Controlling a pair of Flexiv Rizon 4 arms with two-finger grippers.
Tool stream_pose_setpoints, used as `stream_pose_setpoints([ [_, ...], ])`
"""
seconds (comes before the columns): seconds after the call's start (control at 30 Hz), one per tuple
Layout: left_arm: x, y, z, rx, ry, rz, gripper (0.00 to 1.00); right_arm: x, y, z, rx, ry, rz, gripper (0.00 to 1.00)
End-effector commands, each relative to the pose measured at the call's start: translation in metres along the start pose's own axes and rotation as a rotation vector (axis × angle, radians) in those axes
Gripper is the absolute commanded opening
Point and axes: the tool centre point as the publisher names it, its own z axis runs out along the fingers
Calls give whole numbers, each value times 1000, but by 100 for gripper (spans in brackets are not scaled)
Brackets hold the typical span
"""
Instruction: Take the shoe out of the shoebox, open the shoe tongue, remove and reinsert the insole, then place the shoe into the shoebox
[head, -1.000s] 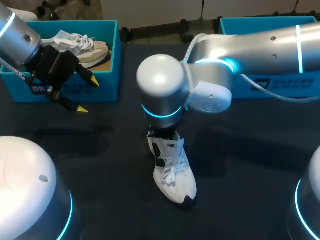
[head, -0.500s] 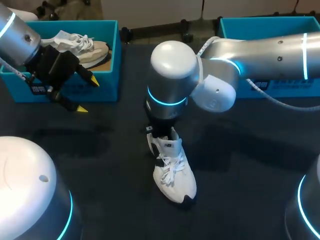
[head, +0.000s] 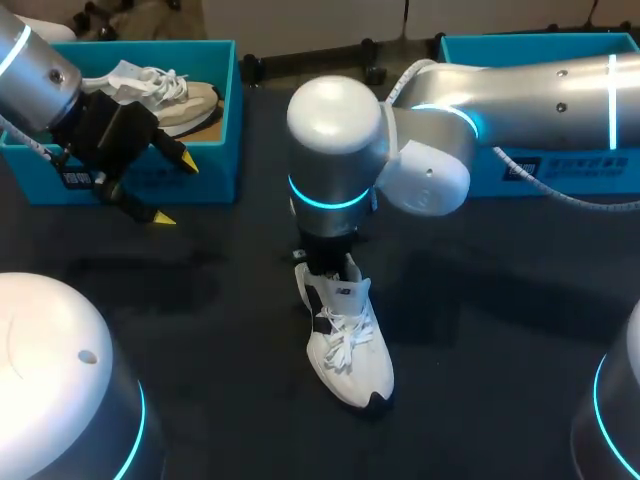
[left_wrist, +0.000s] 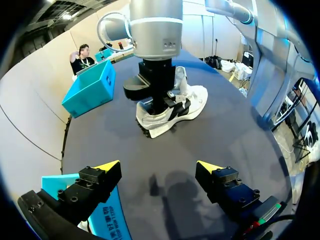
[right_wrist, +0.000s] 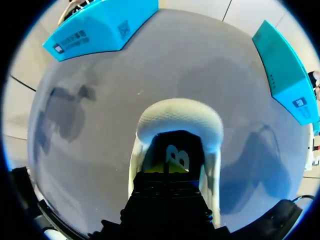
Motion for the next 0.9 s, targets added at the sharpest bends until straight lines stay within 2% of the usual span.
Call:
stream_pose_setpoints([
  [0.03,1,0,0,-3,0,0,100,-10,-1,-22,61,35,10,0],
  [0.13,1,0,0,-3,0,0,100,-11,-9,-34,126,40,25,0],
  [0.3,1,0,0,-3,0,0,100,-14,-26,-44,185,86,48,0],
  [0.63,1,0,0,-3,0,0,100,-15,-48,-58,240,86,74,0],
  [0.67,1,0,0,-3,0,0,100,-16,-48,-58,247,86,72,6],
  [0.7,1,0,0,-3,0,0,100,-16,-48,-58,249,85,72,31],
  [0.77,1,0,0,-3,0,0,100,-16,-48,-57,260,80,68,42],
  [0.87,1,0,0,-3,0,0,100,-15,-47,-56,260,88,61,99],
  [0.9,1,0,0,-3,0,0,100,-14,-47,-55,262,91,58,100],
])
